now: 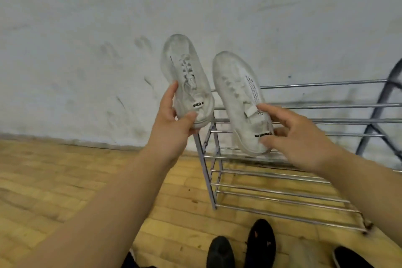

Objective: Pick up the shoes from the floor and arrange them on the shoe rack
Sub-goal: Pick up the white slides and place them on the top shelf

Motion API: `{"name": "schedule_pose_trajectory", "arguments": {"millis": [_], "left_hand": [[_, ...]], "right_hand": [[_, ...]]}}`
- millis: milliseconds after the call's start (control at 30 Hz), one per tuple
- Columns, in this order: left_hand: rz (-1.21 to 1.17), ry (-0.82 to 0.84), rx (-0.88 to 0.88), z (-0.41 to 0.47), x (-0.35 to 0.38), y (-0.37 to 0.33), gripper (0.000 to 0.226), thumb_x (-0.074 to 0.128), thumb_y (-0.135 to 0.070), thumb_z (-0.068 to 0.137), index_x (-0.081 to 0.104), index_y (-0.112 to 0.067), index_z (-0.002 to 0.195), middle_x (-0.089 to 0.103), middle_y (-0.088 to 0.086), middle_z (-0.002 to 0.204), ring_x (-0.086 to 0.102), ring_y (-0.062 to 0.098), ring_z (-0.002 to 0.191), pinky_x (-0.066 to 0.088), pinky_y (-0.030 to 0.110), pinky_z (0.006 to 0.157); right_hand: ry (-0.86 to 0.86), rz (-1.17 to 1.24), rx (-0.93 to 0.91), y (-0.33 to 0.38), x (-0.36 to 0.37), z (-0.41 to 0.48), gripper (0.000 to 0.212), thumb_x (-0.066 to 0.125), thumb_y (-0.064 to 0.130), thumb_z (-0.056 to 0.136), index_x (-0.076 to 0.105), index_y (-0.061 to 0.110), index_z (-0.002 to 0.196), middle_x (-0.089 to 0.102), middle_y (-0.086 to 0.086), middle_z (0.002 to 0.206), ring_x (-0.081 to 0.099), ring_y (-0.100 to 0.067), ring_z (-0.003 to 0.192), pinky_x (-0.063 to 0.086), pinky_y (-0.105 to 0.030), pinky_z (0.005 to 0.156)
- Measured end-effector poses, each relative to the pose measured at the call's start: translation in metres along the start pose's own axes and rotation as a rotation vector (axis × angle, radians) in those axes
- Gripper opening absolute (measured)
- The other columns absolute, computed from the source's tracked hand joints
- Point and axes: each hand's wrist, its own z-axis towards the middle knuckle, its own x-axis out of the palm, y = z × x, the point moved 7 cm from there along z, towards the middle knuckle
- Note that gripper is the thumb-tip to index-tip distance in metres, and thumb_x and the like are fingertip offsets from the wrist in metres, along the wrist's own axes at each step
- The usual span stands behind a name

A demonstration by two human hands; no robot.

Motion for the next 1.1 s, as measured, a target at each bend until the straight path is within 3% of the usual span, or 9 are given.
{"name": "schedule_pose_trajectory", "arguments": {"millis": [67,300,400,500,567,700,800,900,1100], "left_hand": [[-0.007,0.037,-0.011,0.018,0.034,-0.002,0.072,0.054,0.004,0.101,0.034,-0.045,0.151,0.057,0.006,0.147,0.067,0.024,0.119,0.062,0.032,0.083],[-0.043,0.091,-0.161,0.036,0.089,0.056,0.062,0.047,-0.004,0.106,0.037,-0.044,0.154,0.051,-0.006,0.151,0.067,0.015,0.113,0.058,0.048,0.097],[-0.046,0.121,-0.226,0.045,0.094,0.075,0.053,0.045,-0.016,0.109,0.037,-0.044,0.153,0.049,-0.004,0.153,0.062,0.019,0.123,0.056,0.042,0.100],[0.029,0.147,-0.199,0.056,0.100,0.078,0.050,0.044,-0.023,0.110,0.036,-0.045,0.153,0.049,-0.005,0.152,0.059,0.020,0.127,0.056,0.037,0.097],[0.171,0.141,-0.128,0.064,0.102,0.075,0.047,0.042,-0.031,0.110,0.036,-0.044,0.154,0.047,-0.008,0.155,0.053,0.019,0.135,0.050,0.041,0.107],[0.778,-0.016,0.116,0.078,0.091,0.066,0.053,0.028,-0.050,0.106,0.049,-0.032,0.150,0.049,0.005,0.150,0.042,0.031,0.140,0.037,0.052,0.115],[0.838,0.087,0.106,0.073,0.098,0.077,0.061,0.034,-0.066,0.096,0.043,-0.040,0.151,0.051,0.004,0.147,0.045,0.031,0.135,0.038,0.051,0.112],[0.989,0.121,0.135,0.067,0.102,0.082,0.071,0.046,-0.074,0.089,0.032,-0.046,0.153,0.052,0.002,0.143,0.046,0.031,0.132,0.038,0.048,0.110],[0.995,0.099,0.143,0.067,0.098,0.082,0.071,0.039,-0.071,0.090,0.037,-0.034,0.151,0.057,0.002,0.137,0.051,0.031,0.123,0.043,0.050,0.104]], "right_hand": [[-0.129,0.071,0.016,-0.004,-0.020,0.004,0.075,0.076,0.003,0.086,0.052,0.046,0.142,0.063,0.028,0.121,0.070,0.004,0.093,0.055,-0.014,0.073],[-0.386,0.084,0.054,-0.030,-0.055,0.027,0.069,0.076,0.014,0.086,0.050,0.046,0.141,0.059,0.015,0.136,0.068,-0.012,0.109,0.056,-0.039,0.097],[-0.429,0.048,0.061,-0.034,-0.060,0.038,0.067,0.076,0.018,0.086,0.050,0.049,0.140,0.059,0.017,0.135,0.066,-0.013,0.111,0.055,-0.040,0.098],[-0.438,0.007,0.052,-0.032,-0.063,0.048,0.065,0.073,0.021,0.089,0.047,0.047,0.143,0.059,0.014,0.138,0.066,-0.012,0.112,0.055,-0.040,0.100],[-0.429,-0.079,0.046,-0.030,-0.062,0.052,0.062,0.068,0.028,0.093,0.044,0.044,0.147,0.056,0.012,0.144,0.060,-0.013,0.122,0.049,-0.039,0.106],[-0.402,-0.490,0.004,-0.031,-0.057,0.059,0.048,0.046,0.040,0.102,0.044,0.026,0.148,0.056,0.000,0.144,0.051,-0.025,0.128,0.041,-0.039,0.107],[-0.290,-0.558,0.094,-0.047,-0.050,0.066,0.059,0.035,0.056,0.101,0.030,0.032,0.155,0.045,-0.001,0.153,0.048,-0.025,0.134,0.039,-0.042,0.108],[-0.263,-0.692,0.083,-0.052,-0.045,0.067,0.071,0.039,0.067,0.093,0.021,0.037,0.155,0.046,0.000,0.151,0.053,-0.025,0.129,0.042,-0.048,0.107],[-0.299,-0.764,0.052,-0.055,-0.044,0.068,0.075,0.043,0.069,0.092,0.020,0.036,0.155,0.048,0.001,0.148,0.055,-0.026,0.127,0.046,-0.048,0.102]]}}
